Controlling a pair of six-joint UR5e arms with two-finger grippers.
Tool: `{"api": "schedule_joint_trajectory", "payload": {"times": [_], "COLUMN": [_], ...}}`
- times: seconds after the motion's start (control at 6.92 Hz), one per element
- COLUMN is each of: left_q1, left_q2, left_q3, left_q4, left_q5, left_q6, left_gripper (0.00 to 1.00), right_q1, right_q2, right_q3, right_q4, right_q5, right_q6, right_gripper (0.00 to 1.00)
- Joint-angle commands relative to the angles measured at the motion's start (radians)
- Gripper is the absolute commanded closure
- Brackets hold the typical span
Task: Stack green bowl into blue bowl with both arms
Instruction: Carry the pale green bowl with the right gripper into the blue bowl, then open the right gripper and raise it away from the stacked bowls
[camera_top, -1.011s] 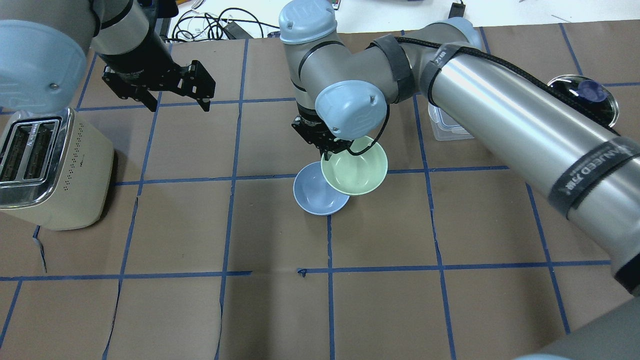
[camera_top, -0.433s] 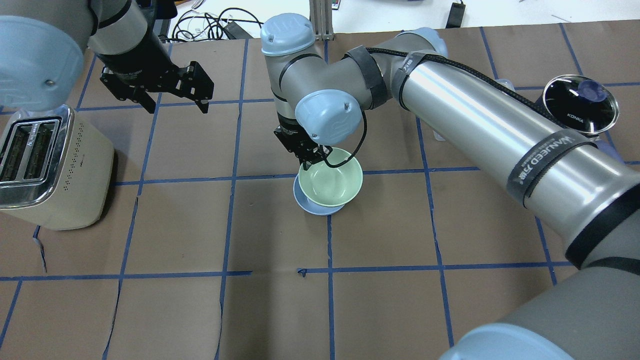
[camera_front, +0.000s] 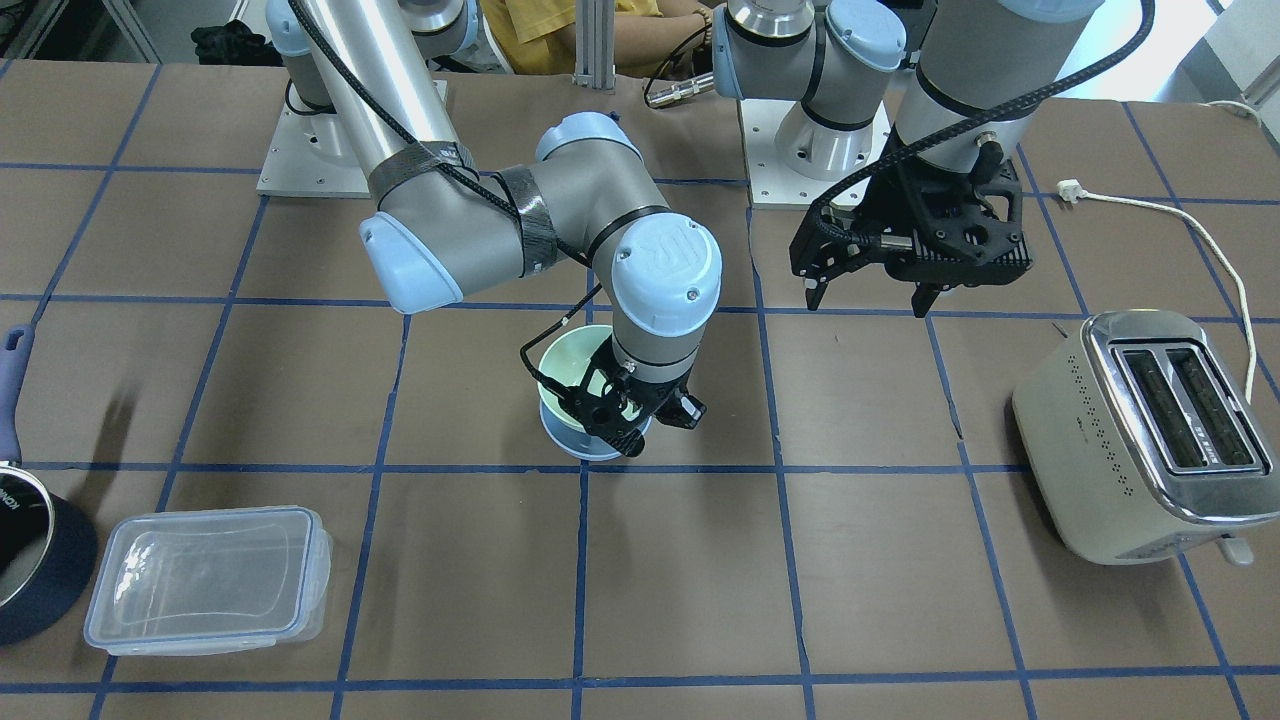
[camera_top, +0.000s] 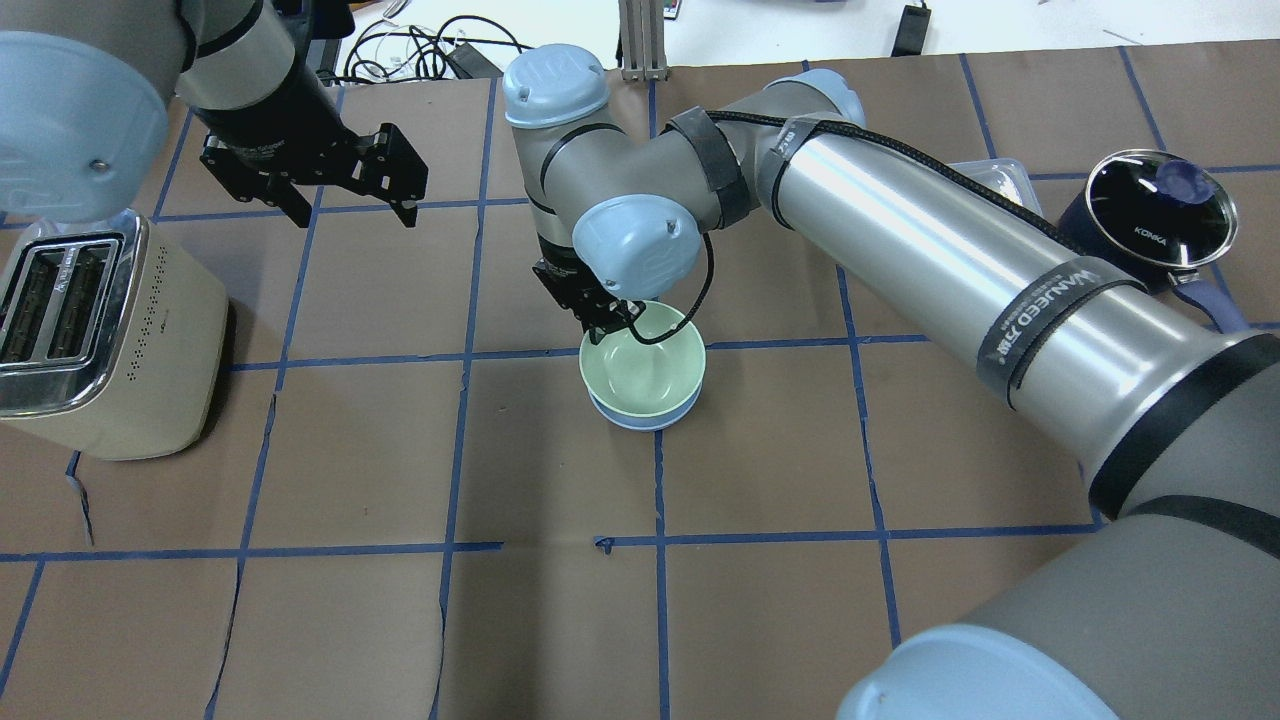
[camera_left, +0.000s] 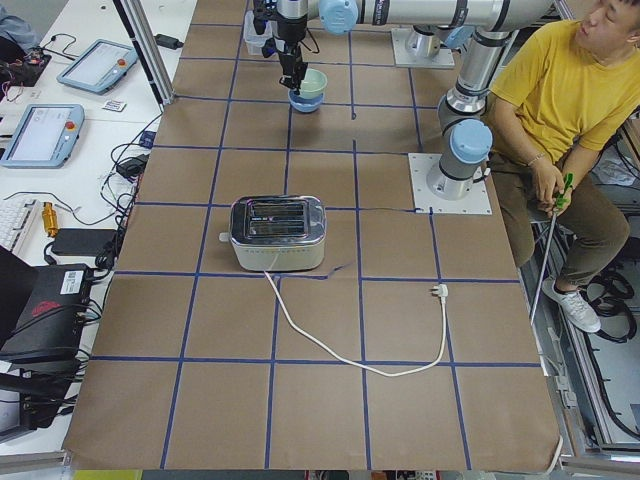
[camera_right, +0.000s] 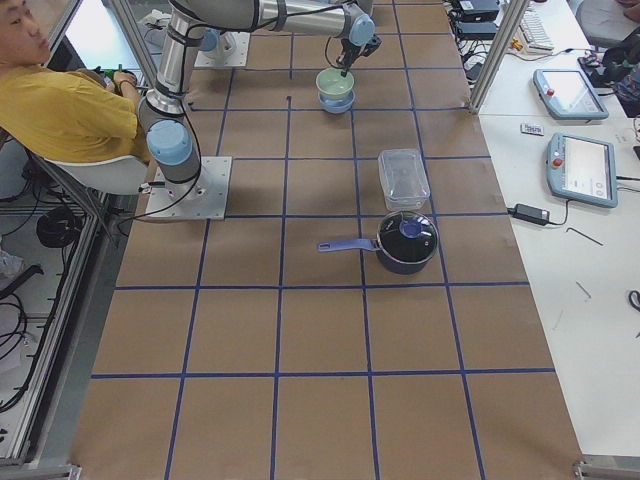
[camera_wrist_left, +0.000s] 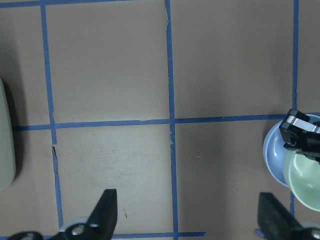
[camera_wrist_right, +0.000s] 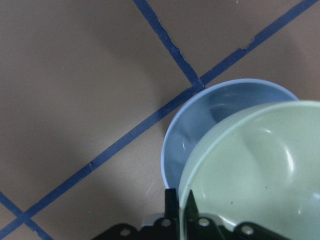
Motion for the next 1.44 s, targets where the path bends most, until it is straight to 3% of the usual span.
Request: {"api": "schedule_joint_trajectory", "payload": {"times": [0.0, 0.14, 0.58, 0.87, 1.16, 1.3], "left_q1": [0.0, 0.0, 0.0, -0.002, -0.002, -0.002], "left_q2": [0.0, 0.0, 0.0, 0.002, 0.002, 0.002], "left_q3": [0.0, -0.002, -0.002, 0.0, 0.0, 0.0], "left_q4": [0.0, 0.0, 0.0, 0.0, 0.0, 0.0], "left_q5": [-0.001, -0.001, -0.001, -0.001, -0.002, -0.002], "left_q6": [0.001, 0.001, 0.001, -0.001, -0.009, -0.01], "left_gripper": [0.0, 0.0, 0.0, 0.0, 0.0, 0.0], "right_q1": [0.002, 0.002, -0.036, -0.15, -0.232, -0.254], "right_q2": [0.002, 0.002, -0.036, -0.163, -0.22, -0.269], "right_q3": [0.005, 0.007, -0.004, 0.011, 0.028, 0.034], "right_q4": [-0.012, -0.007, 0.032, 0.147, 0.177, 0.168], "right_q5": [-0.05, -0.051, -0.05, -0.052, -0.056, -0.146], "right_q6": [-0.01, -0.01, -0.042, -0.314, -0.525, -0.632], "right_gripper": [0.57, 0.01, 0.0, 0.0, 0.0, 0.0]}}
